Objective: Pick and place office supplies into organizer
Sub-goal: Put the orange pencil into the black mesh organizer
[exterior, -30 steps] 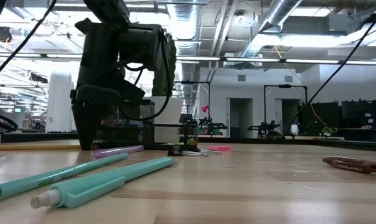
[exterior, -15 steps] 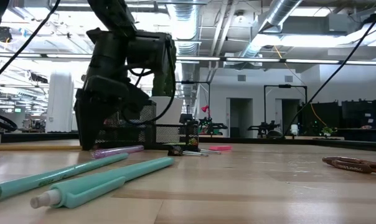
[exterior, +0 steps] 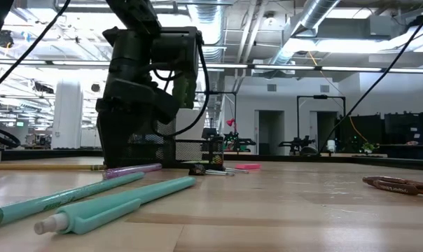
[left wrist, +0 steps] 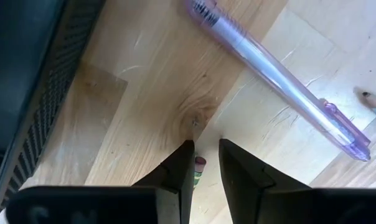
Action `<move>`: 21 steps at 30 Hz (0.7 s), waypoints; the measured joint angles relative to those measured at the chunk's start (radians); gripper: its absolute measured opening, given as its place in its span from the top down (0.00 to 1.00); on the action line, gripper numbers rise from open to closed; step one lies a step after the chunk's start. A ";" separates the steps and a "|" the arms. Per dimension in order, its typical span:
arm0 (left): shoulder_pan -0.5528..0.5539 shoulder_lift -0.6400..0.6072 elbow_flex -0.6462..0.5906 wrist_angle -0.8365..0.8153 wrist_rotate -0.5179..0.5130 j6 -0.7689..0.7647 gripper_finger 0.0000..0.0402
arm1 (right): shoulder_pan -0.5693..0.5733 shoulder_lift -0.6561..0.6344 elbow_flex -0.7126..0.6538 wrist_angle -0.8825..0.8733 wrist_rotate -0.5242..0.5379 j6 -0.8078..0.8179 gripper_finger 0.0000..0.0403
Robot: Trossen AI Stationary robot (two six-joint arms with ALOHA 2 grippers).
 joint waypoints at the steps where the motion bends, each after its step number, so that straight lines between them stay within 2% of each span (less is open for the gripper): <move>1: -0.003 0.002 0.000 -0.005 0.000 0.001 0.83 | 0.000 0.000 0.000 0.000 0.000 0.000 0.84; 13: -0.045 0.008 0.002 -0.044 -0.077 0.031 0.83 | 0.000 0.000 0.000 0.000 0.000 0.000 0.84; 21: -0.046 0.008 0.002 -0.076 -0.084 0.068 0.83 | 0.000 0.000 0.000 0.000 0.000 0.000 0.84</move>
